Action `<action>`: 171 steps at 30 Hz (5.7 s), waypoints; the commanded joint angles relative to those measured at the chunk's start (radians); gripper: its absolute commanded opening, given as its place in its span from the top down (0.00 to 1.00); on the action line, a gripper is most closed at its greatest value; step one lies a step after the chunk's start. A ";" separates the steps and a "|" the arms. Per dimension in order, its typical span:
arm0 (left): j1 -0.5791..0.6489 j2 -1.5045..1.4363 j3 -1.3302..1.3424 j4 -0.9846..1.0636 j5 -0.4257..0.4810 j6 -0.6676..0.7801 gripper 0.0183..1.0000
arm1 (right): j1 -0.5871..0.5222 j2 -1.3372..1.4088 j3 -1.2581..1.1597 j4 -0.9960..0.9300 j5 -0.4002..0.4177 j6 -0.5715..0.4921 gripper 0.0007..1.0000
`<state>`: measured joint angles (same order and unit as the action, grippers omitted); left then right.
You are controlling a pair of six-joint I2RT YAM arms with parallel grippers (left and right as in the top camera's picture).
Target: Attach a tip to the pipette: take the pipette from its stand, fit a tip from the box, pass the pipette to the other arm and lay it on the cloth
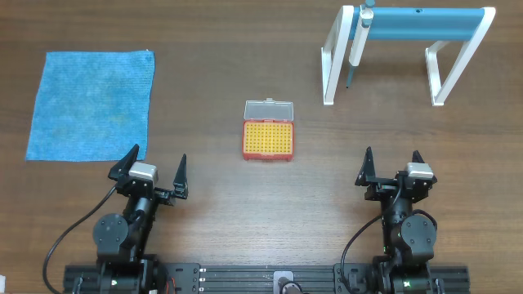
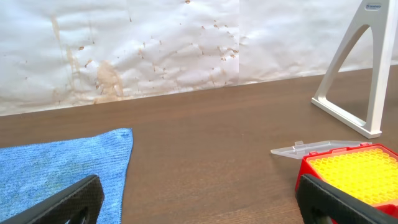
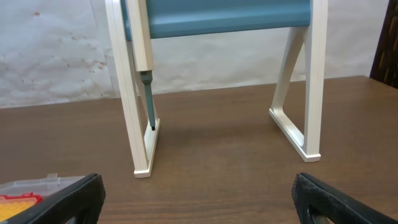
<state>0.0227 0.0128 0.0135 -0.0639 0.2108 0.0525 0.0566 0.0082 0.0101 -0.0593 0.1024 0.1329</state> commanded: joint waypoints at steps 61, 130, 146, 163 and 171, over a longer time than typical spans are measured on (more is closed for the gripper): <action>-0.003 -0.010 -0.008 0.005 0.008 0.005 0.00 | 0.003 1.671 0.648 1.045 -0.035 -0.102 0.01; -0.003 -0.010 -0.008 0.005 0.008 0.005 0.00 | 0.193 1.569 0.493 1.462 -0.401 -0.082 0.92; -0.003 -0.010 -0.008 0.005 0.008 0.005 0.00 | 0.429 1.628 0.431 1.522 -0.508 0.040 0.92; -0.003 -0.010 -0.008 0.005 0.008 0.005 0.00 | 0.435 1.801 0.474 1.523 -0.451 0.037 0.92; -0.003 -0.010 -0.008 0.005 0.007 0.005 0.00 | 0.435 1.829 0.475 1.522 -0.451 0.012 0.92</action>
<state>0.0227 0.0109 0.0116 -0.0612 0.2111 0.0525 0.4953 1.8137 0.4648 1.4528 -0.3611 0.1547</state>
